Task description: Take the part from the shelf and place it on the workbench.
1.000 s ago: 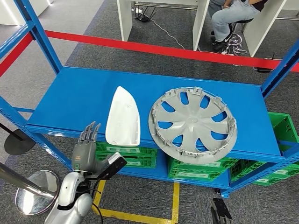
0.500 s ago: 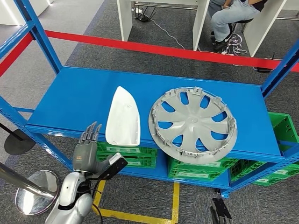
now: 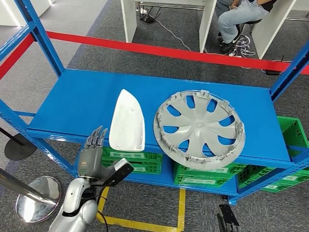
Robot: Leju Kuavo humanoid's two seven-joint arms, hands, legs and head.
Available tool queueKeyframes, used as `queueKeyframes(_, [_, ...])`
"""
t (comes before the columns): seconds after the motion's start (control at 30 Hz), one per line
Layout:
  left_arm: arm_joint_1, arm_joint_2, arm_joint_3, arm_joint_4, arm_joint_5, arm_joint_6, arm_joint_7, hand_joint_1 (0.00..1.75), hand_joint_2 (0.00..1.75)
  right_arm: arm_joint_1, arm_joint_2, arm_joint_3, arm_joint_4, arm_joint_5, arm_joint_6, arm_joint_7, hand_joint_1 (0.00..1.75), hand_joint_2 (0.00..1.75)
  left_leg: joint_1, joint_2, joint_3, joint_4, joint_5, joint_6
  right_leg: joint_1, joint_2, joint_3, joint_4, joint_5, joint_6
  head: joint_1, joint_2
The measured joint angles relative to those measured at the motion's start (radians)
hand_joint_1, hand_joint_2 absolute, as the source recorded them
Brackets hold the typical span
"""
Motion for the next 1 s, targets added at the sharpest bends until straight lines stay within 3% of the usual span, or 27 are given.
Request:
queueKeyframes(0.5, [-0.097,-0.028,-0.107,0.134,-0.014,0.0,-0.033,0.0,1.75,-0.022,0.004,0.03,0.0,0.026,0.008,0.019,0.0,0.0,0.0,0.0,0.0,0.0,0.0,0.0,0.0,0.0,0.0,0.0,0.0,0.0,0.0,0.0])
queueKeyframes(1.0, [-0.118,-0.048,-0.177,0.232,0.026,0.019,-0.074,0.0,1.75,-0.03,0.011,0.036,0.0,0.028,0.01,0.029,0.0,0.0,0.0,0.0,0.0,0.0,0.0,0.0,0.0,0.0,0.0,0.0,0.0,0.0,0.0,0.0])
